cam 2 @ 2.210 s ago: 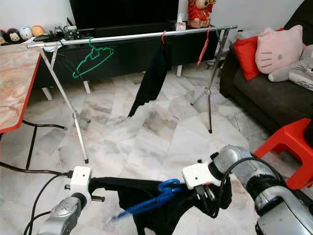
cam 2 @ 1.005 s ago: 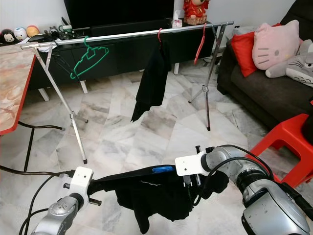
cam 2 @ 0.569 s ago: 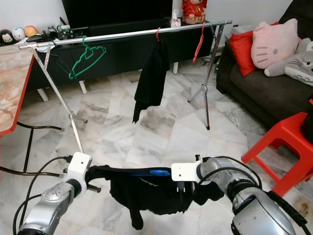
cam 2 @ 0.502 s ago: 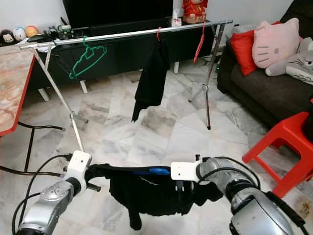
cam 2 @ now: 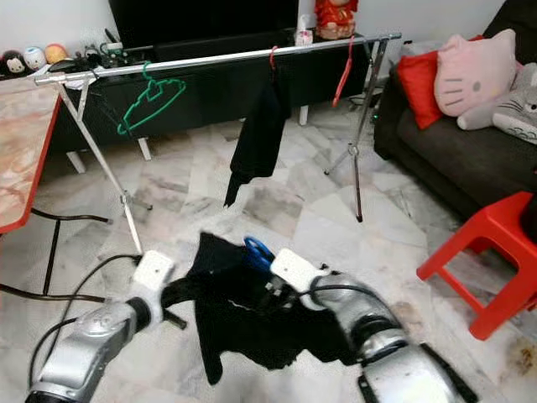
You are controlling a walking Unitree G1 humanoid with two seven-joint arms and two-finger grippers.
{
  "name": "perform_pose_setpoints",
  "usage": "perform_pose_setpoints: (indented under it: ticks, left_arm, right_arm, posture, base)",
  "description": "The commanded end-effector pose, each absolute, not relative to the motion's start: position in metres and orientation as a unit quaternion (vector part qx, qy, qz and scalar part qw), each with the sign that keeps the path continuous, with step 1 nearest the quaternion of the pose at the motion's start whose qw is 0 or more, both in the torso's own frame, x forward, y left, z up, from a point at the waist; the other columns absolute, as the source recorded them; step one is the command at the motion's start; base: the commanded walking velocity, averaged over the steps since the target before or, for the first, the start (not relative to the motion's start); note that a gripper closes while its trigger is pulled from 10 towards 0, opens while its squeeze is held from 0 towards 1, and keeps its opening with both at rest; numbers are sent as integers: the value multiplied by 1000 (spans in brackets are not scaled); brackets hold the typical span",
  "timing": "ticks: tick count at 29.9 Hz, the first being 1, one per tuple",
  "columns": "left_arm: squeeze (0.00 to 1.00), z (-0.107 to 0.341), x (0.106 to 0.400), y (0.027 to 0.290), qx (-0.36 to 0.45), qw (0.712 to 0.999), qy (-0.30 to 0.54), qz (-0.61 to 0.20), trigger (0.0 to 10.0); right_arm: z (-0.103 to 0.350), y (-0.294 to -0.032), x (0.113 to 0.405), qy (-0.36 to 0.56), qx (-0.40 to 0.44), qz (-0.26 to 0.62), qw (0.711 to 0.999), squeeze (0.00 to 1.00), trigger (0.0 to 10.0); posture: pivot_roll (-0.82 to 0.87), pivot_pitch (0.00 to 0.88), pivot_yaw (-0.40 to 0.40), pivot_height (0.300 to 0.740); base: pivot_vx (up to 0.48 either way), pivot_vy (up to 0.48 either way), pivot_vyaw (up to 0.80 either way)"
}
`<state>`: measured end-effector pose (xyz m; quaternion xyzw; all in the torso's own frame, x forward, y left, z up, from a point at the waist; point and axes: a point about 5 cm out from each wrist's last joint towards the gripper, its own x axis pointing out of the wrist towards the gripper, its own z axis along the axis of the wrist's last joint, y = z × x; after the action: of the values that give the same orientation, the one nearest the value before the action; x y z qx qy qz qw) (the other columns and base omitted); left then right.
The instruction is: Hang hanger
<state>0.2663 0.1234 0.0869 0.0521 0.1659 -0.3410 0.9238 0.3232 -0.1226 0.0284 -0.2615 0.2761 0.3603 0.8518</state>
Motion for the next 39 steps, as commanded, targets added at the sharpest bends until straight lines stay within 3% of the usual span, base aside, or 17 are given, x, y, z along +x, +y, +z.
perform_pose_setpoints:
  ticks: [1, 4, 6, 7, 8, 9, 15, 16, 17, 33, 35, 39]
  left_arm:
    - [0, 90, 260, 120, 53, 913, 161, -370, 0]
    - [0, 96, 250, 110, 59, 891, 154, -423, 0]
    - [0, 96, 250, 110, 65, 890, 158, -423, 706]
    - [0, 94, 250, 112, 74, 890, 164, -419, 1686]
    - [0, 93, 250, 113, 80, 890, 167, -416, 3804]
    - [0, 91, 250, 115, 85, 891, 170, -413, 10000]
    - [0, 85, 249, 123, 96, 889, 188, -406, 10000]
    - [655, 84, 248, 123, 95, 886, 187, -413, 10000]
    - [1000, 84, 248, 123, 91, 886, 188, -413, 10000]
    - [1000, 87, 242, 126, 84, 881, 185, -427, 10000]
    - [1000, 105, 247, 150, 70, 909, 139, -388, 10000]
    - [1000, 112, 244, 158, 91, 905, 130, -394, 10000]
  right_arm:
    - [34, -130, 329, 268, -245, 331, 871, 0, 0]
    - [37, -128, 332, 256, -232, 315, 884, 0, 0]
    - [39, -127, 333, 253, -225, 315, 887, 0, 0]
    - [40, -125, 334, 250, -218, 320, 887, 0, 0]
    - [41, -124, 334, 247, -216, 322, 888, 0, 0]
    - [43, -124, 335, 243, -215, 323, 889, 0, 0]
    - [51, -120, 340, 218, -211, 326, 896, 0, 0]
    - [53, -119, 341, 214, -211, 327, 896, 0, 0]
    - [54, -119, 342, 211, -211, 327, 897, 0, 0]
    - [66, -118, 347, 179, -233, 351, 889, 0, 0]
    - [67, -135, 341, 180, -287, 428, 838, 0, 0]
    - [65, -147, 332, 187, -307, 487, 796, 0, 0]
  posture:
    - [-88, 0, 22, 740]
    - [-85, 0, 25, 740]
    - [-84, 0, 26, 740]
    - [-87, 0, 29, 740]
    - [-87, 0, 29, 740]
    - [-88, 0, 29, 740]
    - [-89, 0, 28, 740]
    - [-93, 0, 26, 740]
    - [-94, 0, 25, 740]
    - [-90, 0, 17, 740]
    - [-95, 0, 12, 740]
    - [-98, 0, 9, 740]
  base:
    - [0, 0, 0]
    - [0, 0, 0]
    - [0, 0, 0]
    - [0, 0, 0]
    - [0, 0, 0]
    - [0, 0, 0]
    - [0, 0, 0]
    - [0, 0, 0]
    - [0, 0, 0]
    - [0, 0, 0]
    - [0, 0, 0]
    - [0, 0, 0]
